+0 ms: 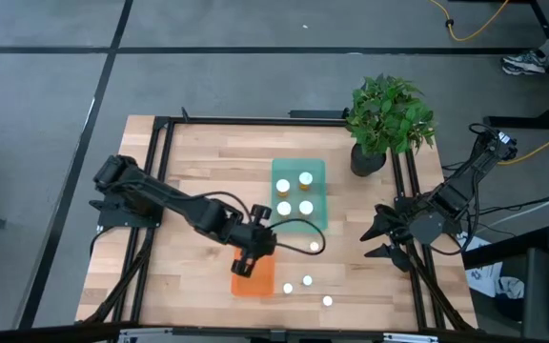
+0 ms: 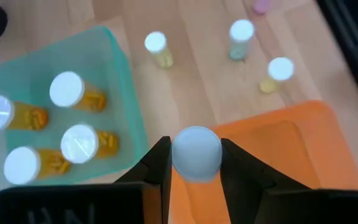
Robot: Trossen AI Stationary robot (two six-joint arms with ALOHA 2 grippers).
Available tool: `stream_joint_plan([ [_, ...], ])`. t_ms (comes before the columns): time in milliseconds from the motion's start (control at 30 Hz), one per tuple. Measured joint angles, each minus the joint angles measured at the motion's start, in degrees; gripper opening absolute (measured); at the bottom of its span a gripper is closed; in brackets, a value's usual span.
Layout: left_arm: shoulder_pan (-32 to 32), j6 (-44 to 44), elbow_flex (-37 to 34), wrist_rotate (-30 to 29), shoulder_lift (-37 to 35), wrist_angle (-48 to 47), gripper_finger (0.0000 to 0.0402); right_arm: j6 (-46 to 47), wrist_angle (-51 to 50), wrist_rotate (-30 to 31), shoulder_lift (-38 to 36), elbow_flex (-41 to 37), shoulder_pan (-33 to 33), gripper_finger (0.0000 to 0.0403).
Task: Pick and place medicine bottles into bin by pill shape (circle, oval)
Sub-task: Put the top small blue pill bottle into the orange bin
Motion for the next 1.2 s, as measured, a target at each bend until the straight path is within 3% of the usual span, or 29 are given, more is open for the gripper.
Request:
stream_joint_plan([
  [200,-1.38,-0.64,-6.49,-0.15,-0.72,2.35,0.0090,0.00,0.08,0.02,0.03,0.00,0.00,0.0236],
  [400,-0.66,-0.72,-17.64,0.36,-0.68,17.46,0.0093,0.00,0.10,0.02,0.05,0.00,0.00,0.0236],
  [567,1.29,-2.57,-24.40,2.32,-0.66,24.71,0.0094,0.00,0.12,0.03,0.05,0.00,0.00,0.0236],
  [1033,1.79,-8.30,-25.39,3.65,-0.66,26.21,0.0097,0.00,0.14,0.04,0.05,0.00,0.00,0.0236],
  [1200,1.82,-8.40,-25.39,3.65,-0.66,26.20,0.0121,0.00,0.14,0.07,0.05,0.00,0.00,0.0236],
])
